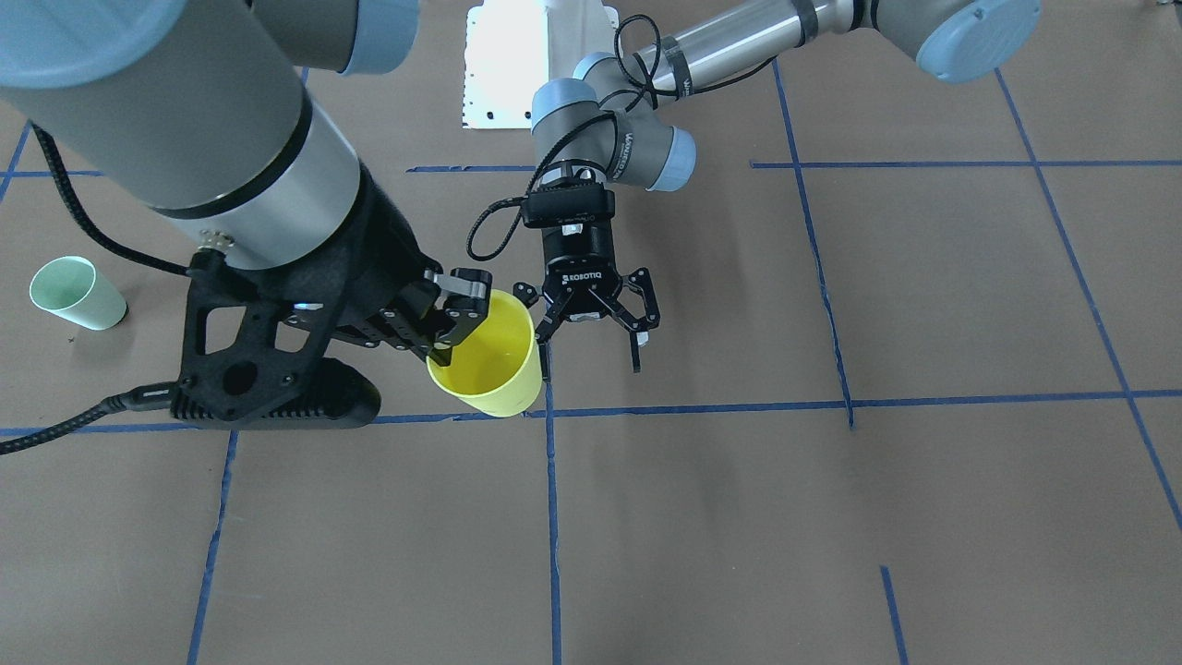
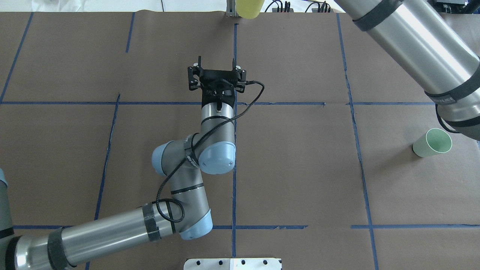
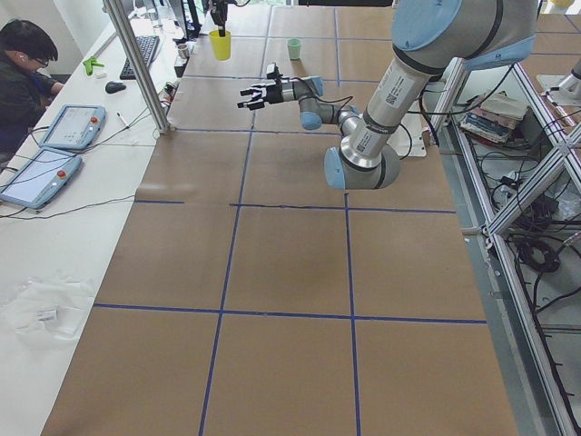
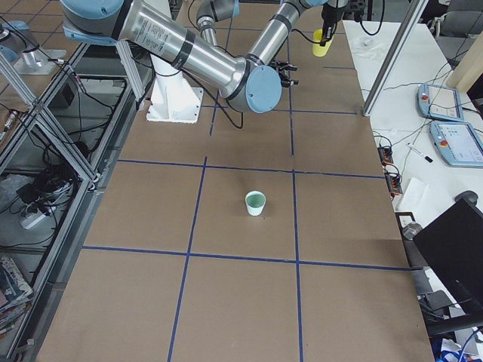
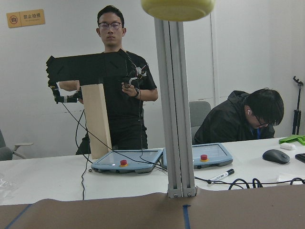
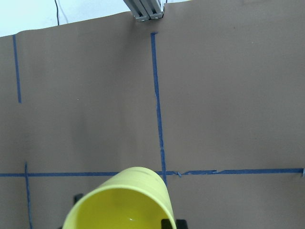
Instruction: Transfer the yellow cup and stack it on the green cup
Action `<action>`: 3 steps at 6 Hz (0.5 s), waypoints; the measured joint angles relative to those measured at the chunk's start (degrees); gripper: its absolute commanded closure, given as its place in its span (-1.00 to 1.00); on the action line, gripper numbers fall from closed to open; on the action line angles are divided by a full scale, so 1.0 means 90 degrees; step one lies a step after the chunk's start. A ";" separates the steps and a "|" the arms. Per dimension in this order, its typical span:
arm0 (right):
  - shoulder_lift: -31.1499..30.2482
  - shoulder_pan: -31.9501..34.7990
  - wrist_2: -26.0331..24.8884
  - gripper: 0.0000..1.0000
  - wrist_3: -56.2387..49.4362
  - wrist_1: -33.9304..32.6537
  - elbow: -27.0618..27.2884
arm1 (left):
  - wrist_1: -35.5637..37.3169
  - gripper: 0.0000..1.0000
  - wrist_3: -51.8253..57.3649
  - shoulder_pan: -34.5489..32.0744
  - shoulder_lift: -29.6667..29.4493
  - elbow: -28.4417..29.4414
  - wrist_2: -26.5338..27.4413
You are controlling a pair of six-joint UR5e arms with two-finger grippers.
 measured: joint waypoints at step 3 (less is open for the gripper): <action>-0.1744 0.0172 -0.0055 1.00 -0.0396 0.0001 0.1731 | 0.0048 -1.00 0.1284 -0.1239 0.0675 -0.1226 -0.2268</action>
